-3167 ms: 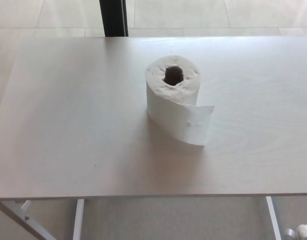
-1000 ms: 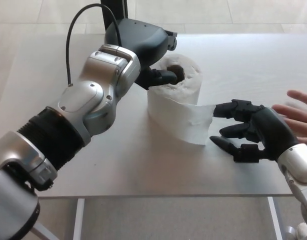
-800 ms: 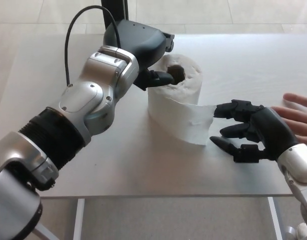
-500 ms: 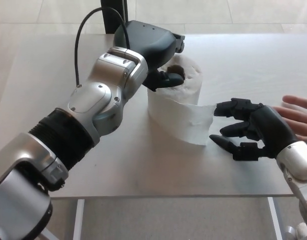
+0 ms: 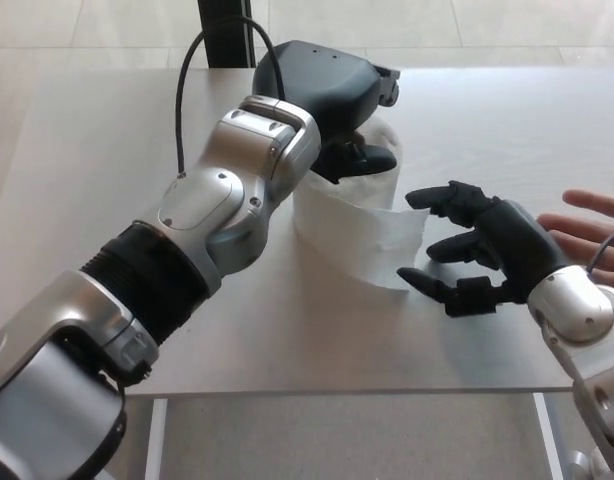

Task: A toilet paper roll is kept in the middle of the desk infront of the robot. The robot places its left hand on the top of the toilet paper roll to hold it still and uses its right hand to tear off a piece of toilet paper from it and hands the paper to a person

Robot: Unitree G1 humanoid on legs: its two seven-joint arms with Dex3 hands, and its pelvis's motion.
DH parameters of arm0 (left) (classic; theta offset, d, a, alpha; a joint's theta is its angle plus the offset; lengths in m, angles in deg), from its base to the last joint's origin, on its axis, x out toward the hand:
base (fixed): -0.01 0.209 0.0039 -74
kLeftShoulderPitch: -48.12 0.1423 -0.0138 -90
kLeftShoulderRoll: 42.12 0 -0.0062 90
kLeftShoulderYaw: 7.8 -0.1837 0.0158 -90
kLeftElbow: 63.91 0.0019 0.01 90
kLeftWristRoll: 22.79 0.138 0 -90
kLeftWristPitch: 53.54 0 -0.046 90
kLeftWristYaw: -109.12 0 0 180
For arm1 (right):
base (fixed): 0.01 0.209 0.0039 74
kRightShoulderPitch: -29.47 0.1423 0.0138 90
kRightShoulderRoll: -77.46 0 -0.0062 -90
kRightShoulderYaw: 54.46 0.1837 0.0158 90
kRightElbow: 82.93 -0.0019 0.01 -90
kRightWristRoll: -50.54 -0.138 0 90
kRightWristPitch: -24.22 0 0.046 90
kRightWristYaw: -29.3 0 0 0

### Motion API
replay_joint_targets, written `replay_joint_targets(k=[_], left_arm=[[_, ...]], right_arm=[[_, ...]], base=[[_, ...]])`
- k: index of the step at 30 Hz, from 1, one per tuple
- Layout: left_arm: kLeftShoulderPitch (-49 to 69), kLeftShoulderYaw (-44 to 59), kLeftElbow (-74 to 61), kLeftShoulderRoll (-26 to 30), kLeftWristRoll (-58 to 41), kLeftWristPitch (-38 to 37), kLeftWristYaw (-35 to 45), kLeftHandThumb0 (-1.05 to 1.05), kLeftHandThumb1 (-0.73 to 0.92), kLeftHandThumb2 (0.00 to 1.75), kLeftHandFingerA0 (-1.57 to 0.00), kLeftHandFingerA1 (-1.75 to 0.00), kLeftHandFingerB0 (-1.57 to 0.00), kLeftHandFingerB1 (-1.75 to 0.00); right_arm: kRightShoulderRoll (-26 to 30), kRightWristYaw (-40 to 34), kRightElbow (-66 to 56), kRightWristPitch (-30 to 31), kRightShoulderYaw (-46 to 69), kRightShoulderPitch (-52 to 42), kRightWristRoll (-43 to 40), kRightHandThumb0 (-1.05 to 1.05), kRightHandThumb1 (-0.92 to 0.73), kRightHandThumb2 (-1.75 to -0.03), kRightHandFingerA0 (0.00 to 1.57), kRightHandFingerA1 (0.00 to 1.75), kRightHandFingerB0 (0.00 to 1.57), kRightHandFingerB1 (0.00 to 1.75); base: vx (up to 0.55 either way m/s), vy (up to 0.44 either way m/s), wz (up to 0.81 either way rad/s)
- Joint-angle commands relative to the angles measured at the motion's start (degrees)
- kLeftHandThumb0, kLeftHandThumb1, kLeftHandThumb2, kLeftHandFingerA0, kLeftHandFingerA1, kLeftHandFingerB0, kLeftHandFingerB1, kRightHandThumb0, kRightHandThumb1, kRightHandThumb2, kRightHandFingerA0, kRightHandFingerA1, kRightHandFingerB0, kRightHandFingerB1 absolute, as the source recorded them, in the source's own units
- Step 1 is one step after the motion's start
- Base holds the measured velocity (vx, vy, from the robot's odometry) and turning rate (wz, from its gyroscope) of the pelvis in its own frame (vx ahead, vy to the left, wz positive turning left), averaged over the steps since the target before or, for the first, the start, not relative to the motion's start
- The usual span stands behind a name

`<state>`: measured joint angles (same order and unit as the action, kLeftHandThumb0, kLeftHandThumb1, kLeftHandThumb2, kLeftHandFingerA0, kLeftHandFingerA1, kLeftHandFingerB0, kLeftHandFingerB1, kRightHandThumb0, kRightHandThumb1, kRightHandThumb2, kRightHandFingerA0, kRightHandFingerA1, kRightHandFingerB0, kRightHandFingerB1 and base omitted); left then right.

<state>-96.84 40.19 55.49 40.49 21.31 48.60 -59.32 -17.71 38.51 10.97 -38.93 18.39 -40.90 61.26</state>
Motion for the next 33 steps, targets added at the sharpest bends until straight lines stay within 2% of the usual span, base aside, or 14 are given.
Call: replay_joint_targets(k=[1,3,4,6,7,9,11,12,13,17,25,26,27,33], left_arm=[[0.7,0.2,0.4,0.8,2.1,-2.2,-1.3,-0.79,0.92,0.73,-0.41,-0.49,-0.41,-0.43],[1.2,-1.1,0.4,2.1,3.8,-1.5,0.0,-0.8,0.92,0.77,-0.4,-0.49,-0.38,-0.42],[2.0,-1.2,0.7,2.8,3.9,-1.7,-0.2,-0.82,0.92,0.78,-0.44,-0.51,-0.38,-0.42],[2.0,-2.7,0.8,3.7,5.9,-1.2,0.8,-0.82,0.92,0.81,-0.43,-0.53,-0.35,-0.42],[2.2,-2.6,0.8,4.0,5.8,-1.6,0.5,-0.81,0.92,0.8,-0.42,-0.52,-0.35,-0.42],[2.5,-2.8,1.1,4.4,6.3,-2.3,-1.1,-0.8,0.92,0.77,-0.51,-0.57,-0.46,-0.45],[2.7,-2.7,1.7,4.5,6.4,-2.9,-2.2,-0.78,0.92,0.74,-0.49,-0.59,-0.44,-0.47],[3.2,-2.6,1.8,4.9,6.7,-3.4,-3.2,-0.8,0.92,0.76,-0.61,-0.78,-0.44,-0.51],[3.5,-2.5,1.8,5.1,6.8,-3.6,-3.4,-0.81,0.92,0.78,-0.59,-0.77,-0.43,-0.52],[4.2,-1.7,1.4,4.8,6.2,-3.0,-2.3,-0.79,0.92,0.74,-0.69,-0.88,-0.52,-0.54],[4.5,-0.2,2.2,3.2,4.9,-3.2,-1.4,-0.78,0.92,0.77,-0.44,-0.56,-0.36,-0.42],[4.5,0.1,2.3,2.8,4.7,-3.4,-1.9,-0.77,0.92,0.75,-0.47,-0.56,-0.39,-0.41],[4.3,0.0,2.7,2.6,5.2,-3.8,-2.5,-0.78,0.92,0.77,-0.46,-0.58,-0.36,-0.42],[3.6,0.3,2.8,1.4,5.5,-4.0,-2.8,-0.8,0.92,0.78,-0.49,-0.61,-0.36,-0.42]], right_arm=[[0.4,2.4,1.2,7.0,-1.5,-0.2,1.4,-0.74,-0.42,-0.84,0.01,0.46,0.07,0.38],[-0.1,2.2,0.6,8.2,-2.9,-0.3,2.1,-0.76,-0.49,-0.56,0.0,0.46,0.07,0.36],[-0.5,1.9,0.7,8.3,-3.5,-0.3,2.4,-0.71,-0.4,-0.84,0.0,0.44,0.06,0.41],[-1.3,0.8,1.2,7.4,-3.7,-0.7,2.6,-0.74,-0.49,-0.57,0.0,0.6,0.11,0.36],[-1.3,0.4,1.5,5.8,-3.8,-1.0,2.8,-0.75,-0.4,-0.8,0.05,0.62,0.06,0.46],[-1.7,-0.3,2.0,4.1,-3.4,-1.3,2.9,-0.39,-0.18,-0.86,0.09,0.59,0.0,0.51],[-1.9,-0.9,2.7,1.9,-3.3,-1.6,3.3,-0.38,-0.19,-0.86,0.09,0.58,0.0,0.51],[-2.2,-1.9,3.0,0.2,-3.5,-2.1,3.8,-0.72,-0.39,-0.77,0.15,0.64,0.15,0.49],[-2.5,-2.4,3.3,-0.9,-3.6,-2.5,4.1,-0.7,-0.51,-0.56,0.13,0.66,0.2,0.43],[-3.8,-4.4,3.6,-2.2,-3.6,-3.4,5.0,-0.68,-0.52,-0.57,0.22,0.72,0.25,0.45],[-7.1,-8.7,4.3,-6.0,-1.6,-4.4,6.1,-0.61,-0.57,-0.57,0.37,0.8,0.34,0.53],[-7.6,-9.6,4.4,-6.5,-1.4,-4.4,6.2,-0.62,-0.58,-0.57,0.4,0.8,0.35,0.54],[-7.8,-9.9,4.2,-6.8,-1.2,-4.6,6.3,-0.66,-0.45,-0.88,0.44,0.76,0.32,0.6],[-9.0,-12.1,5.9,-9.8,-0.9,-4.4,7.4,-0.61,-0.45,-0.89,0.5,0.78,0.29,0.58]], base=[[0.0,0.0,0.0],[0.0,0.0,0.0],[0.0,0.0,0.0],[0.0,0.0,0.0],[0.0,0.0,0.0],[0.0,0.0,0.0],[0.0,0.0,0.0],[0.0,0.0,0.0],[0.0,0.0,0.0],[0.0,0.0,0.0],[0.0,0.0,0.0],[0.0,0.0,0.0],[0.0,0.0,0.0],[0.0,0.0,0.0]])
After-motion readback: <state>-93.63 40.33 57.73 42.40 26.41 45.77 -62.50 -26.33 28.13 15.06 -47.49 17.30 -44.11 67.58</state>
